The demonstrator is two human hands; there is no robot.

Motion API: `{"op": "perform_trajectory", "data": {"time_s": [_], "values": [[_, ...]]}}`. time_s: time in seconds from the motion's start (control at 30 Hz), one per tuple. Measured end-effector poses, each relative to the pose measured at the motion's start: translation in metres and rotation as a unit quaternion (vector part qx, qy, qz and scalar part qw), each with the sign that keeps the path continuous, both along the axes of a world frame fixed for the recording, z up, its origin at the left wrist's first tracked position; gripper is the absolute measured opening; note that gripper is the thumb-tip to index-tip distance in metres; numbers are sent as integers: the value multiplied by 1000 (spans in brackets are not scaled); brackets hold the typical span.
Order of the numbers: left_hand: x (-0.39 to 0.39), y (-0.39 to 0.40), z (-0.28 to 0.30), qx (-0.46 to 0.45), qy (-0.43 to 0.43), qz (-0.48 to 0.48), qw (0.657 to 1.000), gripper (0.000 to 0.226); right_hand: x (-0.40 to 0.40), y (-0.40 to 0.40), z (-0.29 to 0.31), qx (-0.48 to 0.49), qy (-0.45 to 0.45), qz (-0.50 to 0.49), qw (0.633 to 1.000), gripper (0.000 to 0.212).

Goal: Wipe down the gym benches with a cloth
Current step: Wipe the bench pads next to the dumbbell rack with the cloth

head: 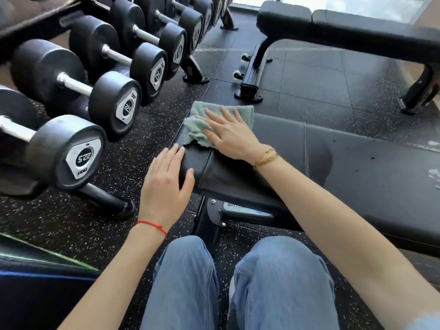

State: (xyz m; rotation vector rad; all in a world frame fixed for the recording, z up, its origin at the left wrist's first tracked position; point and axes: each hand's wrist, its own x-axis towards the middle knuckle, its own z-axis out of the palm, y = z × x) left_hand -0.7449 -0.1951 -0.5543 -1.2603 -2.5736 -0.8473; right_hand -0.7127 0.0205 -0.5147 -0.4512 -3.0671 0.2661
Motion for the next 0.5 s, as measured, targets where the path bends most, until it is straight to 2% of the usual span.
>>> {"op": "perform_trajectory", "data": {"time_s": [0.13,0.2,0.3,0.43,0.5], "values": [[5,-21,-4,13,-1,-1,1000,51,64,-26,-4,-11,35,101,994,53],[7,-27,-6,14,-1,-6,1000,52,87,-25,-7,-12,37,116,992,53],[6,-27,-6,9,1,-11,1000,52,67,-3,-5,0,23,77,997,54],[7,-28,-2,7,-7,-7,1000,51,-13,22,5,5,-12,-24,1000,51],[7,-28,-1,5,-6,-6,1000,51,-28,11,5,7,-13,-26,1000,50]]}}
